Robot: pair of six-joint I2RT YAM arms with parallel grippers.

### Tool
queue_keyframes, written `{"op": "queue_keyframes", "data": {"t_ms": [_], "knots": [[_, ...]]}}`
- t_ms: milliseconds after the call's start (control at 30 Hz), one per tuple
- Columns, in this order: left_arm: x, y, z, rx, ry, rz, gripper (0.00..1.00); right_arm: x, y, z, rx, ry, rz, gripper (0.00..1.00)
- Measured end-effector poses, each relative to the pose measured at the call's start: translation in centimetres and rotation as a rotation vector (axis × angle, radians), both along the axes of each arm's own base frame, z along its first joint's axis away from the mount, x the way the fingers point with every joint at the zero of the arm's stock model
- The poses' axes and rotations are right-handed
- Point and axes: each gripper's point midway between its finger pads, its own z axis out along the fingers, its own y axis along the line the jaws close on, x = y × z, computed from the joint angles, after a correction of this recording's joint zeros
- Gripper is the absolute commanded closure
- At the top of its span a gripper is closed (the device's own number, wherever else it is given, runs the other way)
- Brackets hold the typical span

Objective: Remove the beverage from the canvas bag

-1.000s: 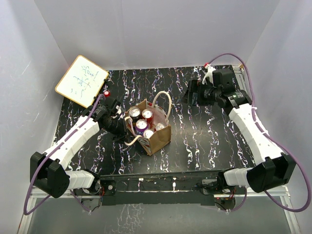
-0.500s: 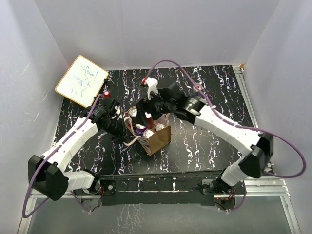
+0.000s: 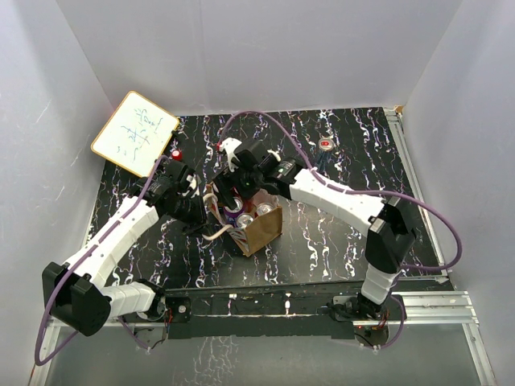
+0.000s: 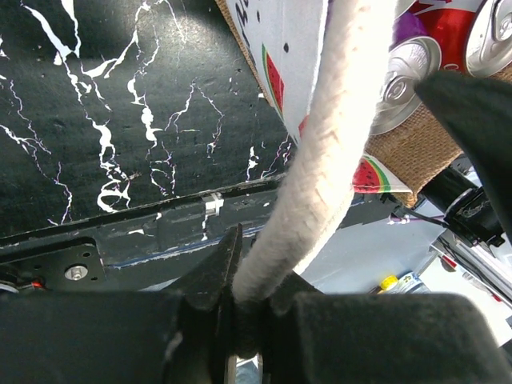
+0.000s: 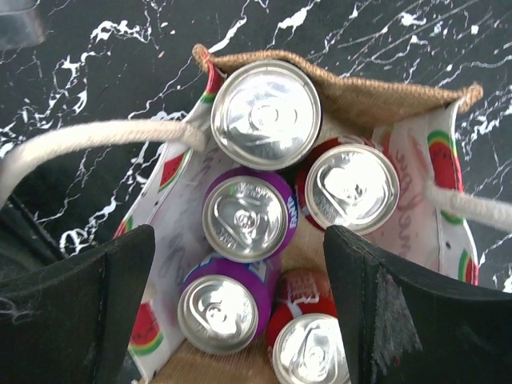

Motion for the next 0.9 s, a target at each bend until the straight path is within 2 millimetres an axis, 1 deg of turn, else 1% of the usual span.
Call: {"op": "queue_keyframes", "data": {"t_ms": [200,267,333,433,500,600,900], "knots": [[-0.2,0.4,-0.2,0.021,0.008,0.006,1.00,1.5,1.5,-1.8,-0.016,-0.058,0.062,0.11],[-0.2,0.5,-0.2,0.027,0.007,0.008,1.00,2.0,1.9,-2.3,-0.020,-0.080,0.082,0.14],[-0.2,0.5,-0.3,0.030,0.008,0.010,1.00,2.4,2.3,-3.0,-0.033,-0.097,0.104,0.19],[-0.2,0.6,-0.3,0.031,0.010,0.011,1.00,3.4,3.2,-3.7,-0.056,-0.115,0.131,0.23],[-0.2,0.6,-0.3,0.031,0.011,0.013,1.00,4.0,4.0,-4.1,-0.068,-0.116,0.150,0.23],[-0.3,0.6,-0.2,0.030,0.012,0.017,1.00,4.2,4.3,-4.0,-0.081,-0.119,0.164,0.23],[-0.4,0.7,0.1,0.026,-0.002,0.028,1.00,4.4,4.4,-4.1,-0.082,-0.122,0.164,0.16]]}}
